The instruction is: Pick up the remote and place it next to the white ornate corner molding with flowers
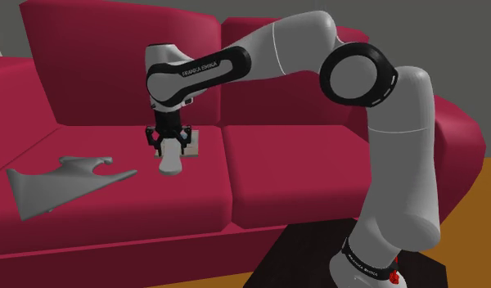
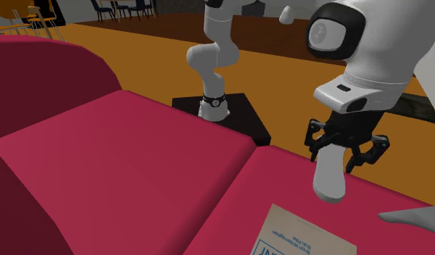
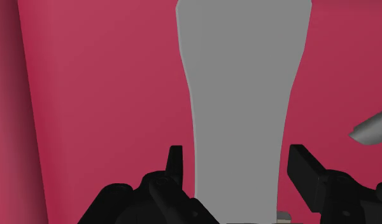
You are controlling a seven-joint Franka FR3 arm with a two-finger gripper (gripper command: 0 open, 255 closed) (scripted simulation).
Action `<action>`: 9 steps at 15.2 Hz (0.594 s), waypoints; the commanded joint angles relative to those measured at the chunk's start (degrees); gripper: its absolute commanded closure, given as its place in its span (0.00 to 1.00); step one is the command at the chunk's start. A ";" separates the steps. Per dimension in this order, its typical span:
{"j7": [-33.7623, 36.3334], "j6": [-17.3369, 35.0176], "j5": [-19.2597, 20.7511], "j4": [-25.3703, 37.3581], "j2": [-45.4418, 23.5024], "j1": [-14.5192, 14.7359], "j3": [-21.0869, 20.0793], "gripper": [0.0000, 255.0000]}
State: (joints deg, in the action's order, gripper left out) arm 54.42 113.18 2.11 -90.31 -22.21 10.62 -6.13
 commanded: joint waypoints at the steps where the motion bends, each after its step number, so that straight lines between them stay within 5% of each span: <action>1: 0.17 1.36 0.08 -0.78 -0.53 0.08 0.01 1.00; 9: 0.32 6.65 0.35 -4.08 -2.53 0.12 0.14 1.00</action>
State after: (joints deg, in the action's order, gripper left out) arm 54.69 119.24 2.43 -94.07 -24.52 10.71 -6.00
